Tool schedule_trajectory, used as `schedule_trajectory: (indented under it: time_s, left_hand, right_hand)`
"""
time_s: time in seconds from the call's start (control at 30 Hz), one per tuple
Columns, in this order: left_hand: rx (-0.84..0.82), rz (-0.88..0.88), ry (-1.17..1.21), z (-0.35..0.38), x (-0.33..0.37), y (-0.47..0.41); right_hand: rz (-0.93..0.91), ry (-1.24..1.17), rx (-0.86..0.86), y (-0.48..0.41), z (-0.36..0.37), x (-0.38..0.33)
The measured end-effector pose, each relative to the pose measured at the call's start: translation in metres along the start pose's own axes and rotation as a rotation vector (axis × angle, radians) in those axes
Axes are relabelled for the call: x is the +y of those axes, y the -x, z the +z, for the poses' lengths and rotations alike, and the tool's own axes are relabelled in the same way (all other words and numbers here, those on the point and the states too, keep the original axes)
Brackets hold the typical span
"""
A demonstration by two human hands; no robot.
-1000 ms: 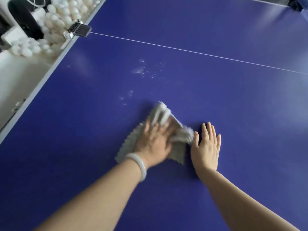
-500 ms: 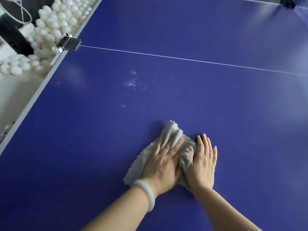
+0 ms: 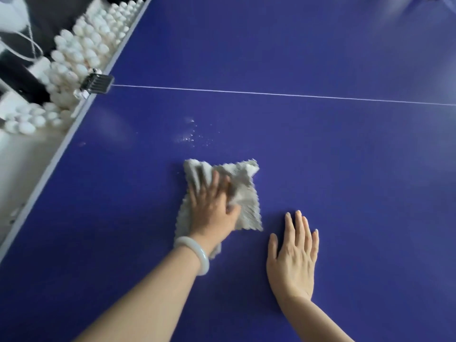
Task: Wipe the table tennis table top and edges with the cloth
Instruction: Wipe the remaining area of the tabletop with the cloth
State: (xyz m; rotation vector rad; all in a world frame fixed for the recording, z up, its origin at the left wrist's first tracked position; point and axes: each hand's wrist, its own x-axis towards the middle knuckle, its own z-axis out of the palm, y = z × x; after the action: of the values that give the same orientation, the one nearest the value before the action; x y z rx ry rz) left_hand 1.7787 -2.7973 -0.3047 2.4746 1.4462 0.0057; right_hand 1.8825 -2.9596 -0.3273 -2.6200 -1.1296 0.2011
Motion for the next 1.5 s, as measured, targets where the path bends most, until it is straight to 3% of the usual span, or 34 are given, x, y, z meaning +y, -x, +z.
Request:
schedule_trajectory:
  time_s: [0.1, 0.17, 0.23, 0.33, 0.43, 0.67, 0.77, 0.87, 0.93, 1.0, 1.07, 1.17, 1.27, 1.33, 1.4, 1.5]
  left_hand:
    - [-0.087, 0.067, 0.349, -0.015, 0.014, 0.011]
    - [-0.021, 0.081, 0.572, -0.032, 0.002, 0.015]
    - [0.115, 0.039, 0.643, -0.047, -0.023, 0.019]
    - [0.256, -0.079, 0.377, -0.052, -0.079, 0.023]
    - [0.202, -0.204, 0.124, -0.046, -0.125, 0.018]
    - [0.204, -0.181, 0.063, -0.016, -0.150, 0.013]
    - [0.227, -0.181, 0.065, -0.015, -0.151, 0.013]
    - [0.225, -0.163, 0.061, -0.018, -0.150, 0.012]
    - [0.216, -0.169, 0.068, -0.017, -0.151, 0.013]
    - [0.212, -0.171, 0.071, -0.015, -0.152, 0.013]
    - [0.210, -0.177, 0.075, -0.014, -0.152, 0.012]
    - [0.194, -0.180, 0.050, -0.014, -0.153, 0.012]
    - [0.175, -0.188, 0.037, -0.014, -0.155, 0.013]
    - [0.167, -0.187, 0.030, -0.014, -0.155, 0.014]
    - [0.162, -0.183, 0.036, -0.014, -0.154, 0.013]
    - [0.177, -0.165, 0.035, -0.014, -0.153, 0.012]
  right_hand:
    - [-0.010, -0.025, 0.013, 0.000, -0.002, 0.001]
    - [-0.001, -0.049, 0.018, 0.000, -0.003, 0.001]
    - [0.010, -0.066, 0.023, 0.000, -0.004, -0.001]
    - [0.017, -0.076, 0.026, -0.001, -0.005, -0.001]
    - [0.018, -0.090, 0.023, 0.000, -0.006, -0.002]
    - [0.164, -0.411, 0.104, -0.010, -0.018, -0.011]
    - [-0.021, -0.439, 0.240, -0.014, -0.024, -0.067]
    - [-0.171, -0.245, 0.051, -0.031, -0.004, -0.131]
    - [-0.093, -0.021, -0.154, -0.052, 0.019, -0.151]
    - [-0.049, 0.102, -0.193, -0.073, 0.035, -0.146]
    - [-0.048, -0.013, -0.117, -0.097, 0.037, -0.131]
    - [0.100, -0.389, -0.024, -0.148, 0.026, -0.109]
    - [0.185, -0.524, 0.026, -0.214, 0.018, -0.113]
    - [0.136, -0.472, 0.024, -0.247, 0.021, -0.133]
    - [-0.036, -0.356, -0.053, -0.255, 0.030, -0.158]
    - [-0.323, 0.024, -0.139, -0.228, 0.041, -0.173]
